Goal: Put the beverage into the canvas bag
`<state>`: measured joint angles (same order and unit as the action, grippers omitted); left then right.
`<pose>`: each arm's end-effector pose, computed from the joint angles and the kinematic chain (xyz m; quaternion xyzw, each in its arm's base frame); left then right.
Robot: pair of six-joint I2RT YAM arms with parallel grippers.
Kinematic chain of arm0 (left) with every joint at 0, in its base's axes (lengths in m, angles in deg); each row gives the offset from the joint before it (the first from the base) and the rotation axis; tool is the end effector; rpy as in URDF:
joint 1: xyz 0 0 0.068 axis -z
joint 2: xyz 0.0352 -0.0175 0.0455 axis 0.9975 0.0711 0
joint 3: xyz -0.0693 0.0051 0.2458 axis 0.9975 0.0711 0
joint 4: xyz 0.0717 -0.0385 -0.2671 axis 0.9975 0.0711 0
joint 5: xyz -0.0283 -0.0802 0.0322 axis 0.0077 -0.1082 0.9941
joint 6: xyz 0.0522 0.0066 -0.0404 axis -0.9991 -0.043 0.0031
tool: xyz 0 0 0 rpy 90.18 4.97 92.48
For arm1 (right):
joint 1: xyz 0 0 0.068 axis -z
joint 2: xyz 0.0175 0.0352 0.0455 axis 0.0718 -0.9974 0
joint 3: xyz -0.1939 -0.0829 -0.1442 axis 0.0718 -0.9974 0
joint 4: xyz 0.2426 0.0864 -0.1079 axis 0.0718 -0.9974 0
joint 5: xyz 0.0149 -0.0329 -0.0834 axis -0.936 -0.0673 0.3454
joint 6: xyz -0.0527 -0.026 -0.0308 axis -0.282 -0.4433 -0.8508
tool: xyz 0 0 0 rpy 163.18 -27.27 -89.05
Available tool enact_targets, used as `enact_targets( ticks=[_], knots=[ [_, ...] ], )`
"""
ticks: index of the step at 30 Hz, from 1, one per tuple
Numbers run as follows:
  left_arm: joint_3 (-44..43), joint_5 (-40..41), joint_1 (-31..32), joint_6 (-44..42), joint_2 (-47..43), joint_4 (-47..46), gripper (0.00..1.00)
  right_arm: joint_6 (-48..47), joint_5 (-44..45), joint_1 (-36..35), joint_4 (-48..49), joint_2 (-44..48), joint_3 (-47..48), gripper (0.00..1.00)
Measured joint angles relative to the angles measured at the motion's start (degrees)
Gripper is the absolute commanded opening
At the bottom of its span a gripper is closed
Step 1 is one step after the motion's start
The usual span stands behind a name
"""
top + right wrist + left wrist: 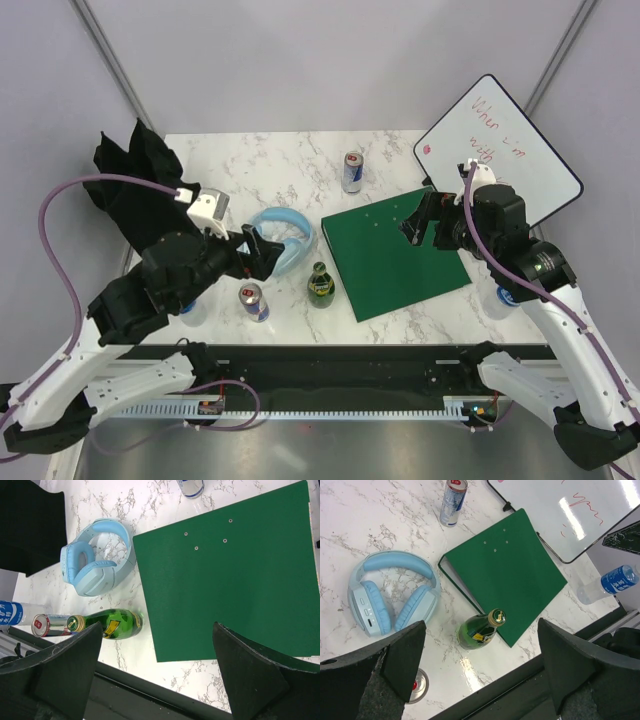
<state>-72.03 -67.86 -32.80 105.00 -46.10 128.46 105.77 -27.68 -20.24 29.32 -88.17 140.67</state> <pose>0.1161 -0.1243 0.4059 0.0801 0.7919 -0.2656 0.5441 0.1971 0.0920 0.3793 0.0118 0.8586 0.2425 0.4514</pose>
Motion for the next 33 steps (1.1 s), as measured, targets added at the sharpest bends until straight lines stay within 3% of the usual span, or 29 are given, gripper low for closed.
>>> enact_targets(
  ticks=[6, 12, 20, 33],
  knots=[
    [-0.5, 0.37, -0.02, -0.02, 2.73, 2.47, 1.0, 0.0, 0.02, 0.0, 0.02, 0.0, 0.0, 0.98],
    [-1.9, -2.84, -0.02, -0.35, 10.01, 4.72, 0.86, -0.33, 0.0, 0.0, 0.2, 0.66, 0.0, 0.98],
    [-2.91, -10.47, 0.42, -1.6, 18.69, 5.95, 0.78, -2.78, 0.0, 0.0, 1.49, 4.68, -0.22, 0.98],
    [-5.46, -10.58, 2.32, -2.71, 28.48, 6.51, 0.7, -4.44, 1.38, 0.0, 2.16, 3.69, -2.51, 0.98]
  ],
)
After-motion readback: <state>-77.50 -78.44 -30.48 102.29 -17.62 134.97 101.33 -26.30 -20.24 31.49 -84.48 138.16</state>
